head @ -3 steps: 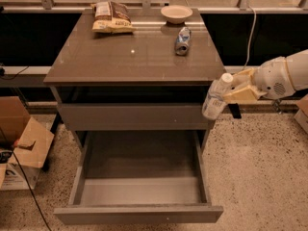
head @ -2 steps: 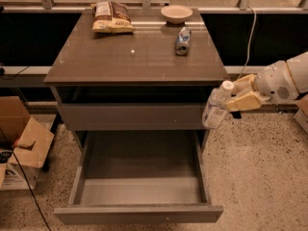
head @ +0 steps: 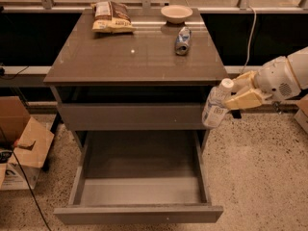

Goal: Pick blue plastic bottle from middle drawer and place on counter

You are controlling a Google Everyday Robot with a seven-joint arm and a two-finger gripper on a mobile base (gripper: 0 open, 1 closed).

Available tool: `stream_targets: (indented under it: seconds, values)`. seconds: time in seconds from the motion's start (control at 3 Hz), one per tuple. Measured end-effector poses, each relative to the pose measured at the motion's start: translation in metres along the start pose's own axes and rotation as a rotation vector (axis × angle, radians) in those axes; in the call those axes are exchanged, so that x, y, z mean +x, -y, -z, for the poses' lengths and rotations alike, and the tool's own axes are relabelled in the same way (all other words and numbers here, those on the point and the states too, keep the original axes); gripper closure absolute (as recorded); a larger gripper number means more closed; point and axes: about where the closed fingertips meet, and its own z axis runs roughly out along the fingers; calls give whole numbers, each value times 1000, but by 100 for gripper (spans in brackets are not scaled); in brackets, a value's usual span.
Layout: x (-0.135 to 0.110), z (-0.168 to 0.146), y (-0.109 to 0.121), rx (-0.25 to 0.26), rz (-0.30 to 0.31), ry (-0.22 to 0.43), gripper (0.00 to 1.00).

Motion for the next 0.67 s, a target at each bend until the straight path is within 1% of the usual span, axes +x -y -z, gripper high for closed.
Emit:
stream_targets:
  seconds: [0.33,0.67]
  values:
    - [-24,9,-12,-1,67,-20,100]
    - [-58,20,-23,27,155,-13,100]
